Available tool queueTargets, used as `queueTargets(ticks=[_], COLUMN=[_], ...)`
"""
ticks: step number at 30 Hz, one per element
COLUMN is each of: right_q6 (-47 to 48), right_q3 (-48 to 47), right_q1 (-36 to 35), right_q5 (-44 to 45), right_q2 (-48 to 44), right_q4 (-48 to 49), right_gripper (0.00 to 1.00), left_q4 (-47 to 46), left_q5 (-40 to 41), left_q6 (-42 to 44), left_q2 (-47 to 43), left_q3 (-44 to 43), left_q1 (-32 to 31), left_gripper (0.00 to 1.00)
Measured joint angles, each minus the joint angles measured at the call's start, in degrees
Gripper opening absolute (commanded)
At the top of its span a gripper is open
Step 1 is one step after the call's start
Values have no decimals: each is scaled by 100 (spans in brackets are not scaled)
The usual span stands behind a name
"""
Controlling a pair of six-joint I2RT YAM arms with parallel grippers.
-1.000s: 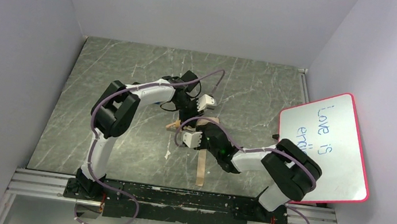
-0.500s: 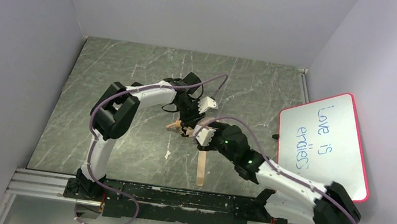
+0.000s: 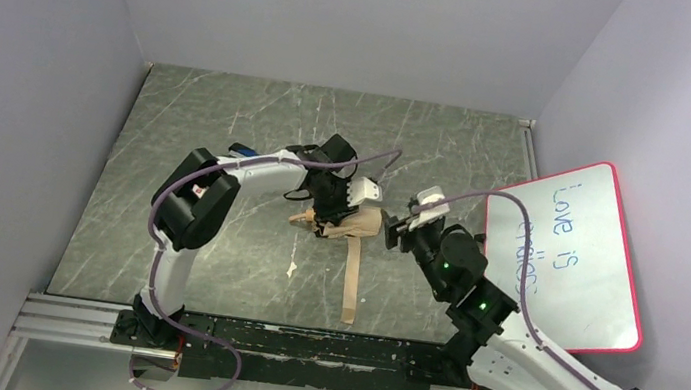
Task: Put away the umbrella
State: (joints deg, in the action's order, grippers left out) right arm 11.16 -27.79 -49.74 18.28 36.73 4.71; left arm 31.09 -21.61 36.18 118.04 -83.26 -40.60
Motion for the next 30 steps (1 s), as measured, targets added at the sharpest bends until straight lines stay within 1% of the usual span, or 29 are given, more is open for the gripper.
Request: queueTargets(ticks=[6,9,11,12,14,17,19,21,24,26,30], right_q6=[-1410,-1934,-2181,-2269,-2474,-2704,-2771,-2789,-2817,-2907,-3064], right_q3=[-844,-1456,-1694,-1722,-1764,-1987,-2234,-2494,-2874,-2918,-2898], right_q1=[20,162,474,688,1556,3049,3630,3897,4026,4030,4035], right_q5=[1515,1937,1941,1873,1386,603,116,-332,-955,-1255,-1547], right_q2=[367,848,1145,1217,1360,1759,2116,2485,3053,3265,3560], right_q4=[-822,-1340,-1491,-1539,-1670,-1810,-1908,-1963,-1941,-1849,-1622], right_gripper=[68,68,68,68,69,70,71,71,69,68,68], left_q4=[-402,-688,-859,-931,-1128,-1388,-1556,-1718,-1956,-2144,-2461], left_q5=[503,796,994,1106,1384,1753,2000,2232,2616,2946,3587], left_q6=[133,186,223,240,282,332,367,382,424,476,573], left_q2=[-175,-214,-225,-229,-240,-249,-249,-247,-243,-234,-181], left_q3=[289,398,463,487,557,662,739,807,927,1040,1191], left_q1=[-164,-236,-302,-332,-428,-560,-654,-734,-887,-1016,-1257], left_gripper=[5,5,5,5,5,5,5,5,5,5,5])
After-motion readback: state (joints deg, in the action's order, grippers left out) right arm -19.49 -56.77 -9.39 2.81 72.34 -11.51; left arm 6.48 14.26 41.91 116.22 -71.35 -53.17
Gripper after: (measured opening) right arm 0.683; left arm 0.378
